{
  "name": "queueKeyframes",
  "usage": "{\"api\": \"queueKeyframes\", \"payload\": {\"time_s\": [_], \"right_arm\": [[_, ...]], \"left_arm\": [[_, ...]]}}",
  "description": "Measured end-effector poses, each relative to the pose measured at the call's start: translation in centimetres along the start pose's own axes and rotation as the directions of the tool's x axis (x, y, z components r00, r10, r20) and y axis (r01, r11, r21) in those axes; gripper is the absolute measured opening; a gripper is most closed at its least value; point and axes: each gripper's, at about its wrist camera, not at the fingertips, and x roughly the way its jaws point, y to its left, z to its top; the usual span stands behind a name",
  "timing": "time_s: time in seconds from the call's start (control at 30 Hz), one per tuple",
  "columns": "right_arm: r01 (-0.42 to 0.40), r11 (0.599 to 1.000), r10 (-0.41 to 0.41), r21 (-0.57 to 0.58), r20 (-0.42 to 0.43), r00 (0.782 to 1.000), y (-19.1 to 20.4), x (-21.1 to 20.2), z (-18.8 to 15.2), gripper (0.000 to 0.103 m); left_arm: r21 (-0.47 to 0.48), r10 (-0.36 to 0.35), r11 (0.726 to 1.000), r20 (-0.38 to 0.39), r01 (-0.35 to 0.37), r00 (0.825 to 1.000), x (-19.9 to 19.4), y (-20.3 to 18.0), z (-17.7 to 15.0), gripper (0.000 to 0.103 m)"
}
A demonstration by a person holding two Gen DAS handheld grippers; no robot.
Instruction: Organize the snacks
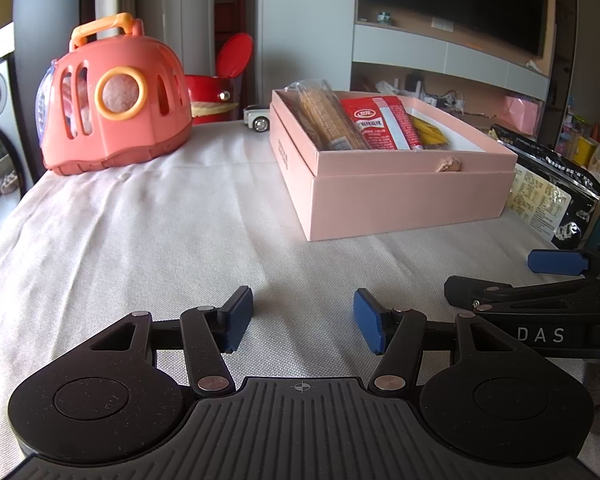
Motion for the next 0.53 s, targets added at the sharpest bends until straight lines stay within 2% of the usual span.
{"api": "queueKeyframes", "payload": {"time_s": [0.53], "right_arm": [[0.002, 1.0, -0.002, -0.005, -0.001, 1.0, 0.06, 0.08, -0.03, 0.094]], "left_arm": [[0.002, 0.002, 1.0, 0.0, -0.002, 1.0, 0.02, 0.01, 0.0, 0.062]]}}
